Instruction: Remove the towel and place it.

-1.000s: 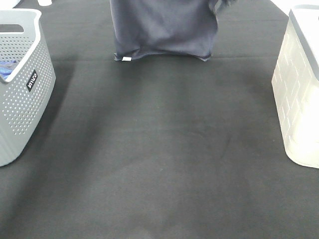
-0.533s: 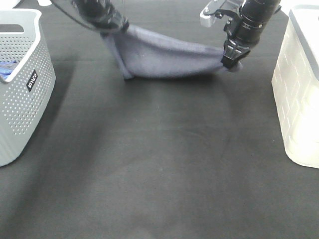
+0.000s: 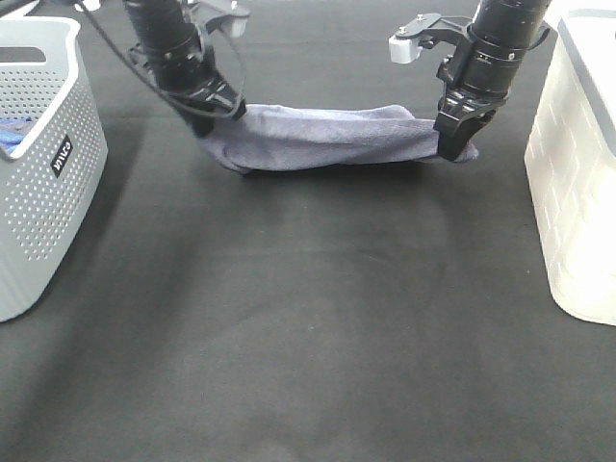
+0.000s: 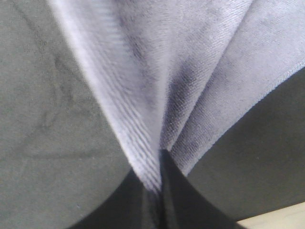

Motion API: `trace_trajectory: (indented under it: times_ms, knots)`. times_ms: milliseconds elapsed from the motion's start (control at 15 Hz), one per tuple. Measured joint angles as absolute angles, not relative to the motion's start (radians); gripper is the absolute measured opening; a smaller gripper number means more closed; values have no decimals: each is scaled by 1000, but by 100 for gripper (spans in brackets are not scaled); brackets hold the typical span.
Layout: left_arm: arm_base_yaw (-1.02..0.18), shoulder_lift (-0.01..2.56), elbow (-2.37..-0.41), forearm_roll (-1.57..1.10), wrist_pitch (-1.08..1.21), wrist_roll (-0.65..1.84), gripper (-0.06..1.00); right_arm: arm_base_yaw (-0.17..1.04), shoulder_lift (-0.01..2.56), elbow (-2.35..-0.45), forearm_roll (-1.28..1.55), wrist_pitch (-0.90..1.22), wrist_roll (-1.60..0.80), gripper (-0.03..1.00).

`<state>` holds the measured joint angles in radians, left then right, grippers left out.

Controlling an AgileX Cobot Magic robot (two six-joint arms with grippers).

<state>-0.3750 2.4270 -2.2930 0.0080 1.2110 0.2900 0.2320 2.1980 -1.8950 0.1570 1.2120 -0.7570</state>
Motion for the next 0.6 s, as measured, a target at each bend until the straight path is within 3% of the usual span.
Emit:
trace_trajectory:
  times_ms: [600]
  knots:
    - [-380,2216,-1870,-40,1208,378,0,234,2113,-1670,179,1209,-655,0]
